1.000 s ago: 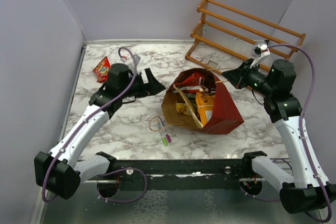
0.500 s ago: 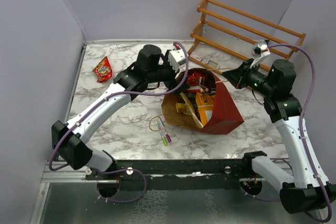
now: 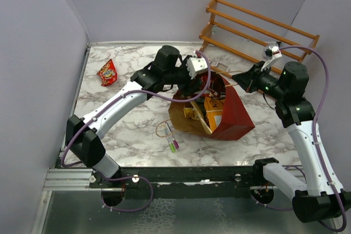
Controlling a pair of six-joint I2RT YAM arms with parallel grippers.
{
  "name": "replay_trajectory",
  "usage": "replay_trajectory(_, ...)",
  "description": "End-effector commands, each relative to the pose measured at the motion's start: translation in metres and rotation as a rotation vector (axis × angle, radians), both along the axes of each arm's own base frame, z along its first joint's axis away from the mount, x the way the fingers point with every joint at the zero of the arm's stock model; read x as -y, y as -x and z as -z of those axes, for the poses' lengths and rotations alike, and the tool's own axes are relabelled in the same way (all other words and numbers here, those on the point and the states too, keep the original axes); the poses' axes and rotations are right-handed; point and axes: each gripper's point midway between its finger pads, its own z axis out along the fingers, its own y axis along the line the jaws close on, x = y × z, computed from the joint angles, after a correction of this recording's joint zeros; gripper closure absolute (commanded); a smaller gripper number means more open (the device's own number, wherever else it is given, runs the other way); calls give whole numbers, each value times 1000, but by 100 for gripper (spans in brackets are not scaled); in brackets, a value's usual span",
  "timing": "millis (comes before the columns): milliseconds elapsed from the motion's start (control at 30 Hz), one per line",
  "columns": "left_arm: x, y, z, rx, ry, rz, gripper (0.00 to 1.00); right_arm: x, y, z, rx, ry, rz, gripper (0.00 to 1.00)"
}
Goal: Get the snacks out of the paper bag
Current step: Take out the snack from the paper bag.
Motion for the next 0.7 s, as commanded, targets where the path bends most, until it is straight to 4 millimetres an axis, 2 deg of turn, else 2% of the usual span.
replay_trajectory(0,9,0,-11,101,33,73,33,-1,2,-15,45,4,-7,99)
replay_trajectory(133,5,2,-12,138,25,80,31,-1,1,-15,46,2,-7,99)
replay_trajectory(367,-18,37,-22,242,62,137,19,-1,1,-16,48,0,-10,99)
replay_trajectory(500,-27,45,-28,339,100,134,14,-1,2,-18,55,0,-7,99)
replay_trajectory(667,-14,50,-19,345,75,190,14,0,3,-18,56,2,-4,99)
